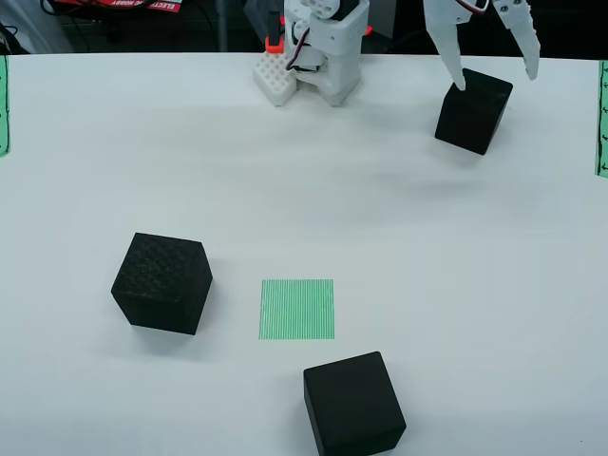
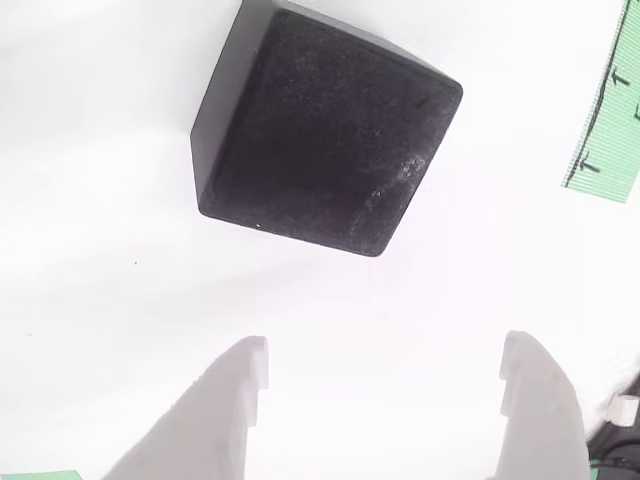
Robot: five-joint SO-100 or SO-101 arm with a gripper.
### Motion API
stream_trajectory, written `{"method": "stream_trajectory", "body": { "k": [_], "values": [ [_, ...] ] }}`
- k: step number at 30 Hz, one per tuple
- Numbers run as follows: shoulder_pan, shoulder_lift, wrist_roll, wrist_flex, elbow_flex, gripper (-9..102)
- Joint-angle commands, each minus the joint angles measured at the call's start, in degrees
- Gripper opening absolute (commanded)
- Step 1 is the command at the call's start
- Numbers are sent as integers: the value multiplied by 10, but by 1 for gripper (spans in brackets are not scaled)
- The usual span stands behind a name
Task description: Stack 3 Blocks on the chosen place.
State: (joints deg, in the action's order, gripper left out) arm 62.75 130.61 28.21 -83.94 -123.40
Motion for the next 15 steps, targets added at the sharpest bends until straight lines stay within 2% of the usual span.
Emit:
{"method": "stream_trajectory", "body": {
  "k": [1,5,11,15],
  "values": [
    [2,12,20,10,-1,27],
    [-10,-11,81,-9,18,27],
    [-42,-21,243,-42,39,27],
    [-46,-22,315,-46,47,27]
  ]
}}
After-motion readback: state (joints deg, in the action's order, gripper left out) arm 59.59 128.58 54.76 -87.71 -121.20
